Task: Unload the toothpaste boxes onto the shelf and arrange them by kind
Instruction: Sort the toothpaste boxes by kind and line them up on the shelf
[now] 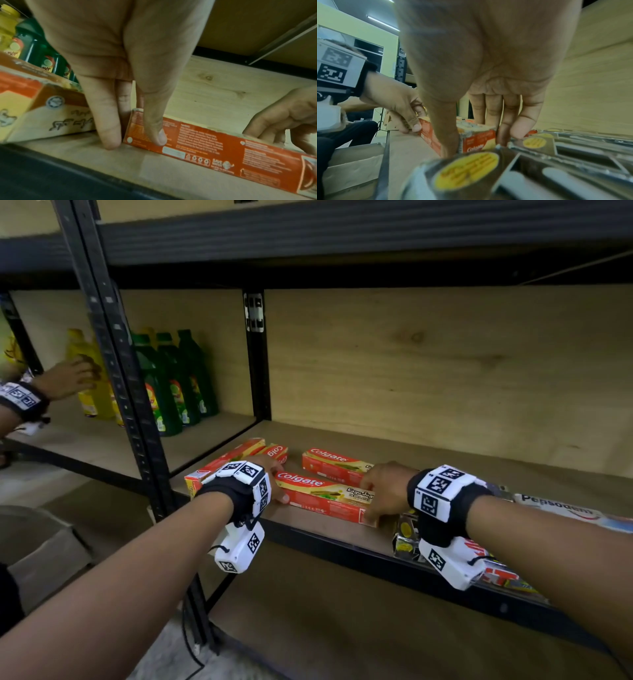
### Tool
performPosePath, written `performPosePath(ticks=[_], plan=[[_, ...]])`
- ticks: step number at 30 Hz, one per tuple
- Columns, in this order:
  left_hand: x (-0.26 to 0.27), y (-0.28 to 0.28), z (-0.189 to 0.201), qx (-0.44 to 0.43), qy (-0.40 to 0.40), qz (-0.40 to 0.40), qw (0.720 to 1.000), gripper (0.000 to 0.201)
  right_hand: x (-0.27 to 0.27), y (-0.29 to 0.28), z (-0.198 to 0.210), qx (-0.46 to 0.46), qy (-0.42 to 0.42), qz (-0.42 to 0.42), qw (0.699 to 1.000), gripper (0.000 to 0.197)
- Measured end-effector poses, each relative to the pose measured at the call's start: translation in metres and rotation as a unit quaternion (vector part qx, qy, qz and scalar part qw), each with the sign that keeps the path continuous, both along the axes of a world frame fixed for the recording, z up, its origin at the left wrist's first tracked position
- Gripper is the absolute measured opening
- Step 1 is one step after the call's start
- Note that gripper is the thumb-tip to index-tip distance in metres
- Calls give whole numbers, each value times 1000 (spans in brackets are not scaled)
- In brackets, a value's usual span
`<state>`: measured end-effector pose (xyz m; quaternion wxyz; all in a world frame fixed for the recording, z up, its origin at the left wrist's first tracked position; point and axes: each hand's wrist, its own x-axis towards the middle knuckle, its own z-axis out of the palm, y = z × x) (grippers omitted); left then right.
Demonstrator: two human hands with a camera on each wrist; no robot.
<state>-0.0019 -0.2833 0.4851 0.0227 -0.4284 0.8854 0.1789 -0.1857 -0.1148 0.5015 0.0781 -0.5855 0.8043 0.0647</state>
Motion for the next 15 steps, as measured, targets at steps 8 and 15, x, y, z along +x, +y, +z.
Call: performPosePath(ticks=[8,15], plan=[[-19,-25,-13,-70,-100,-32,992,50,-38,-22,19,-56,-41,-24,997,41],[-28,-82,-56,-109,-75,-20,991,84,-51,-50,12,-27,-7,-28,999,48]])
